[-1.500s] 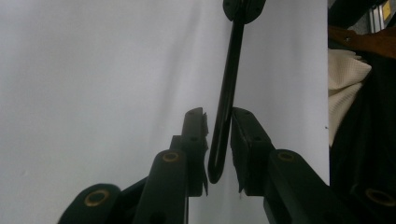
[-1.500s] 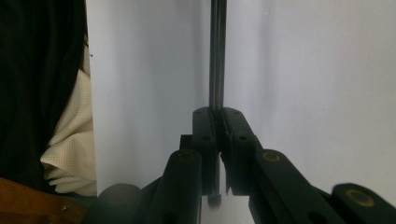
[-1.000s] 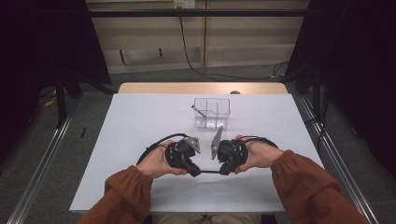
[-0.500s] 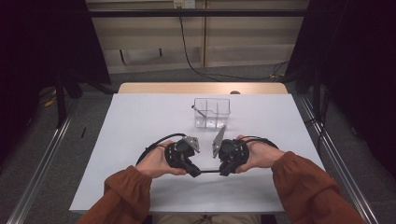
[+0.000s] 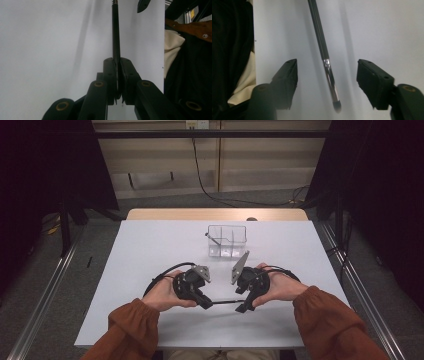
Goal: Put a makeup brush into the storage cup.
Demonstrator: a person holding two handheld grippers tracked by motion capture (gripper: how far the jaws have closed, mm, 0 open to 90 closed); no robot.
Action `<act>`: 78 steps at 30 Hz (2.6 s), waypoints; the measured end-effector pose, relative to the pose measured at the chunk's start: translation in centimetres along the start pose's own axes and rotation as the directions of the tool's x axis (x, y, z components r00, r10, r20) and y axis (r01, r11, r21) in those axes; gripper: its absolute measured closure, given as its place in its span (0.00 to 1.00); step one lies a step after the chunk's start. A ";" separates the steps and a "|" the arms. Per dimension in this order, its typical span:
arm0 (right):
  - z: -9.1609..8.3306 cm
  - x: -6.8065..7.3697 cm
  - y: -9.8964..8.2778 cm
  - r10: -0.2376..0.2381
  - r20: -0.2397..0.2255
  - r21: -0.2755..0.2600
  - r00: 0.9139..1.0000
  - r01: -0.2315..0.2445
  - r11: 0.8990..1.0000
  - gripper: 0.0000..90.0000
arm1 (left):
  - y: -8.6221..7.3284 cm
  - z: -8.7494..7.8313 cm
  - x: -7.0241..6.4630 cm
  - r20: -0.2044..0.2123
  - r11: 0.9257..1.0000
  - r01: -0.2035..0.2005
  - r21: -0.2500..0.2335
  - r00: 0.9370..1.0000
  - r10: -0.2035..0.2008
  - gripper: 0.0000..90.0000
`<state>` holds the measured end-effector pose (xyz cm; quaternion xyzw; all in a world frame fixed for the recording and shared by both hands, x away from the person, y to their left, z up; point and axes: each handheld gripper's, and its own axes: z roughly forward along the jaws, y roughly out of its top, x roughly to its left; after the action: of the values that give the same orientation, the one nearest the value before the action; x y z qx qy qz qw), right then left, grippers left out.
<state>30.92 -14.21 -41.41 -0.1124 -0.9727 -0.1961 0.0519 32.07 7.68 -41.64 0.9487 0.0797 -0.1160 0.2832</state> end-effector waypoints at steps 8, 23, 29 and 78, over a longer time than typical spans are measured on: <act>-0.5 -0.2 -0.6 0.036 0.022 -0.037 0.999 -0.035 0.999 0.21 | -0.8 -0.6 0.2 -0.015 1.000 0.020 -0.013 1.000 -0.020 0.93; -1.4 -0.6 -2.5 0.076 0.039 -0.104 0.996 -0.072 0.992 0.08 | -2.5 -1.7 0.5 -0.031 0.997 0.054 -0.053 0.998 -0.056 0.93; -1.9 -0.7 -3.4 0.097 0.033 -0.148 0.995 -0.091 0.985 0.07 | -3.4 -2.1 0.6 -0.038 0.995 0.071 -0.068 0.997 -0.074 0.93; -1.8 0.1 -7.1 0.184 0.006 -0.367 0.983 -0.169 0.915 0.06 | -7.1 -4.2 0.2 -0.069 0.931 0.090 -0.355 0.990 -0.122 0.94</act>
<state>29.19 -21.25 -42.39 -0.2114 -0.9061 -0.3653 0.0282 31.41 15.91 -41.95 0.8816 0.1629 -0.0723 0.4371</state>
